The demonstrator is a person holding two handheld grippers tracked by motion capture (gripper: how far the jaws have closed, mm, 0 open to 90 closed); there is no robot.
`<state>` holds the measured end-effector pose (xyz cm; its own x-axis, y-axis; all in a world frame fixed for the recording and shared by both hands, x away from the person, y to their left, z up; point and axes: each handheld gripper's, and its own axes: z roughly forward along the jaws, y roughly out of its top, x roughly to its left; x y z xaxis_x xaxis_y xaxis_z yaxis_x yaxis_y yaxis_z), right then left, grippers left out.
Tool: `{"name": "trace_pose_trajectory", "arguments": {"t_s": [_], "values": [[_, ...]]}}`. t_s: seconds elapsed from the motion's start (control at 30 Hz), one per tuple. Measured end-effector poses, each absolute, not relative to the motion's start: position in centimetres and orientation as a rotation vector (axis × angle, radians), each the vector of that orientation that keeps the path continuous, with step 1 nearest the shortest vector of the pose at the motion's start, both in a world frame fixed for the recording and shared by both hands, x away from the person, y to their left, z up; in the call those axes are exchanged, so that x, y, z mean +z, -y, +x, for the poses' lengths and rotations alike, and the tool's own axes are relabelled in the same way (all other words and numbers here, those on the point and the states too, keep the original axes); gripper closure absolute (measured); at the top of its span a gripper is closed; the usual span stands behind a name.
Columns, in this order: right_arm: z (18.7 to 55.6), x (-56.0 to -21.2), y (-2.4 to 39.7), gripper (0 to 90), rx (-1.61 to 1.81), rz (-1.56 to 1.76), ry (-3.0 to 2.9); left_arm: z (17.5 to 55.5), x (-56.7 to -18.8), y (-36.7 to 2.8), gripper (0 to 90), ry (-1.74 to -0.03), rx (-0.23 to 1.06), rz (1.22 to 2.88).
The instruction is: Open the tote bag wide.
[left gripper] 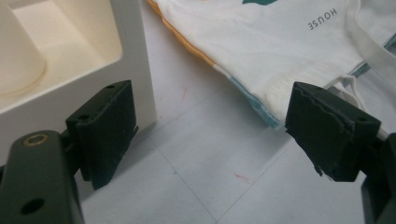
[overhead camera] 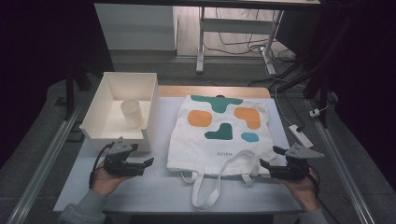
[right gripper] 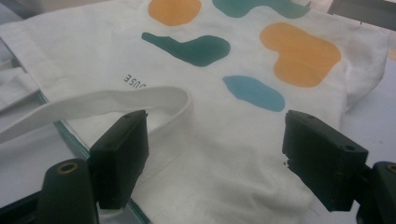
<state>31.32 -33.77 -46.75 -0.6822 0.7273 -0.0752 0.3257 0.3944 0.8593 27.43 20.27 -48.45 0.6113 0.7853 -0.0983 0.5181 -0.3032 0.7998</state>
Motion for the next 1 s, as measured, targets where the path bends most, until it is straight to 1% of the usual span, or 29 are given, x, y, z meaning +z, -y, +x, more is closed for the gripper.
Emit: {"name": "trace_pose_trajectory", "arguments": {"t_s": [0.2,1.0], "values": [[31.34,-46.88,33.77,23.0,1.228,0.903,-2.218,27.58,-48.72,-20.21,16.3,-1.039,0.379,1.993],[31.39,-47.5,33.5,23.1,1.189,0.911,-2.226,27.12,-48.22,-20.12,18.3,-1.013,0.405,1.99]]}}
